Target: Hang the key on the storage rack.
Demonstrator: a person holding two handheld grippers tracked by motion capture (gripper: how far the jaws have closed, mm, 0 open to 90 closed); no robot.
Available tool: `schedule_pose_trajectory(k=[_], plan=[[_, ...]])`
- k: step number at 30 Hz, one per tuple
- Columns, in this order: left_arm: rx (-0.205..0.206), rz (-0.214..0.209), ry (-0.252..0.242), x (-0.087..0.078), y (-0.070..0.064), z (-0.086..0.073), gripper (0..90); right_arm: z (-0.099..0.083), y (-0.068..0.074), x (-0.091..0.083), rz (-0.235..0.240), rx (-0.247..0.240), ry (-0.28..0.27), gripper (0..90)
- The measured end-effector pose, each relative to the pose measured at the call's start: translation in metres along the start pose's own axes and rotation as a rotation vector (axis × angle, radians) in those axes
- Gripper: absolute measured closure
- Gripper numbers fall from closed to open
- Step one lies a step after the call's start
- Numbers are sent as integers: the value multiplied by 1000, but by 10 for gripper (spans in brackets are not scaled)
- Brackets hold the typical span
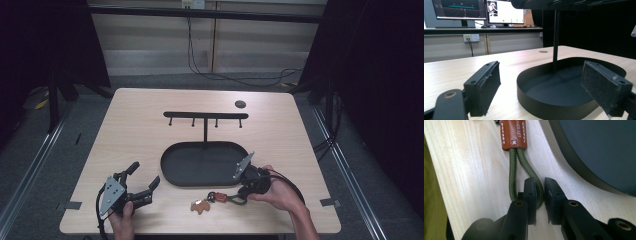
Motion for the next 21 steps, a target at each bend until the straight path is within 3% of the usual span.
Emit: schedule_pose_trajectory(k=[9, 12, 21], plan=[[0, 1, 1, 0, 0, 0, 155, 2, 2, 0, -31, -59, 68, 793], [0, 1, 1, 0, 0, 0, 155, 3, 1, 0, -50, -47, 82, 828], [0, -1, 0, 0, 0, 0, 155, 2, 0, -1, 4, 11, 82, 850]])
Point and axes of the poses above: each handheld gripper's, and its own axes: x roughly forward along the jaws, z roughly out of its top, y roughly to its left, the point moved 9 cm from there along x, roughly forward along the jaws, and after that the axes turned 5 degrees about -z, right-handed, at the moved point
